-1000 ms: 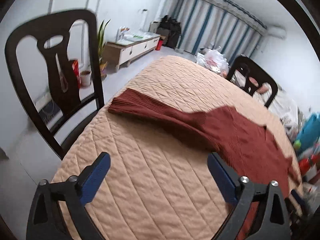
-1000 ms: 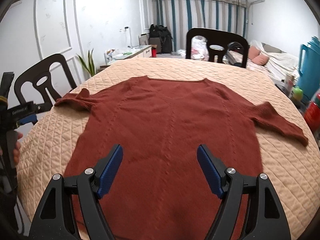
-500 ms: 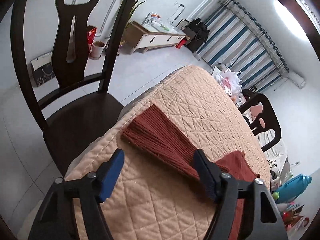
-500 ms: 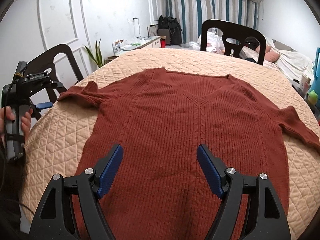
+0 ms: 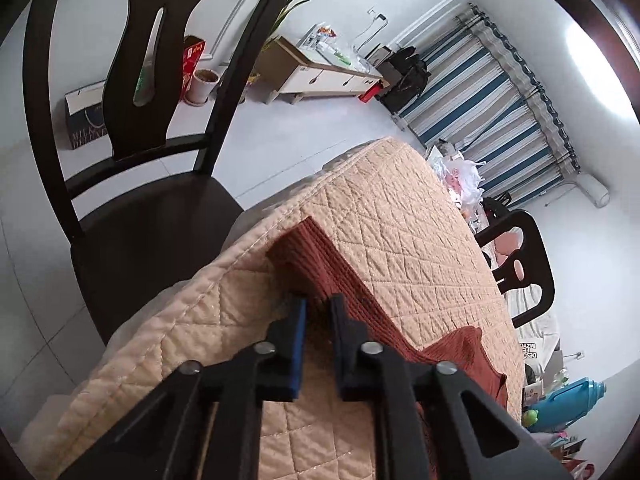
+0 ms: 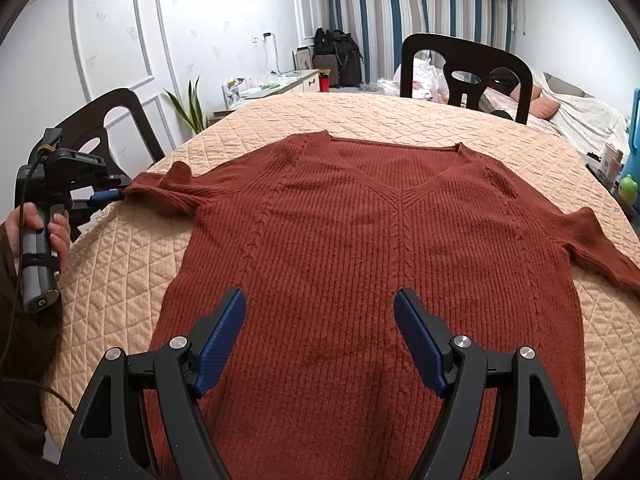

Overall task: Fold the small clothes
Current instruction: 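Lift the sleeve with the left gripper and carry it across the sweater body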

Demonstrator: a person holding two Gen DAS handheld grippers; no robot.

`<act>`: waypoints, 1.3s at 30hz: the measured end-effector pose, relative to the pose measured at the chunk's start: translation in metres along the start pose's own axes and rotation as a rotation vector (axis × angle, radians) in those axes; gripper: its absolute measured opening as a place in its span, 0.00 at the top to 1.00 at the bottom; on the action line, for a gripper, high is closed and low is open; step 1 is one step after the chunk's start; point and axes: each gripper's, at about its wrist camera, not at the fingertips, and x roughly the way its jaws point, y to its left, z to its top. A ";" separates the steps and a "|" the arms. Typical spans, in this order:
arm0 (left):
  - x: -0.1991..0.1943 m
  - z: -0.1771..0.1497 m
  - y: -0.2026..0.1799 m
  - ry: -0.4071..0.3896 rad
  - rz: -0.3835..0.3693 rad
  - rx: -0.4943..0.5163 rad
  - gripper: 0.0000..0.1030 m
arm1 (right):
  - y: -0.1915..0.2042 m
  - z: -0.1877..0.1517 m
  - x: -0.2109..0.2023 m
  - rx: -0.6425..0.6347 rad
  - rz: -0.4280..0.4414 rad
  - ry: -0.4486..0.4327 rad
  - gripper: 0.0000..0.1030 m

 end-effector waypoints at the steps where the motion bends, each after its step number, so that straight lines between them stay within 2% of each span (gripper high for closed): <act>1: -0.002 0.001 -0.001 -0.008 -0.006 0.006 0.89 | 0.000 0.000 0.000 0.002 0.001 0.001 0.26; 6: -0.013 -0.001 -0.012 -0.049 -0.028 0.047 0.89 | -0.001 0.000 0.000 0.008 0.004 -0.002 0.26; 14: -0.029 -0.015 -0.059 -0.101 -0.070 0.226 0.91 | -0.002 -0.001 -0.006 0.024 0.017 -0.019 0.26; 17: -0.028 -0.020 -0.069 -0.081 -0.094 0.241 0.91 | -0.004 -0.002 -0.010 0.033 0.021 -0.026 0.26; 19: -0.026 -0.022 -0.069 -0.068 -0.083 0.237 0.91 | -0.006 -0.002 -0.012 0.036 0.024 -0.029 0.26; 21: -0.023 -0.021 -0.064 -0.072 -0.029 0.212 0.89 | -0.007 -0.003 -0.013 0.036 0.025 -0.031 0.26; 22: -0.019 -0.018 -0.060 -0.061 0.007 0.197 0.82 | -0.007 -0.003 -0.013 0.037 0.025 -0.032 0.26; 23: -0.015 -0.016 -0.058 -0.053 0.044 0.192 0.66 | -0.008 -0.003 -0.013 0.039 0.027 -0.032 0.26; 25: -0.009 -0.010 -0.051 -0.046 0.094 0.172 0.52 | -0.009 -0.003 -0.013 0.043 0.037 -0.032 0.26; 27: -0.007 -0.007 -0.049 -0.041 0.093 0.174 0.49 | -0.009 -0.003 -0.013 0.044 0.043 -0.034 0.26; 28: -0.007 -0.006 -0.049 -0.049 0.103 0.168 0.45 | -0.010 -0.003 -0.013 0.045 0.045 -0.034 0.26; 29: -0.008 -0.005 -0.049 -0.056 0.110 0.167 0.36 | -0.011 -0.004 -0.013 0.047 0.047 -0.033 0.26; 30: -0.007 -0.004 -0.050 -0.057 0.110 0.168 0.32 | -0.011 -0.004 -0.013 0.048 0.049 -0.032 0.26; 35: 0.015 0.001 -0.052 0.007 0.156 0.153 0.31 | -0.013 -0.004 -0.012 0.054 0.055 -0.028 0.26; 39: 0.016 0.000 -0.050 -0.007 0.184 0.131 0.33 | -0.015 -0.005 -0.012 0.065 0.056 -0.025 0.26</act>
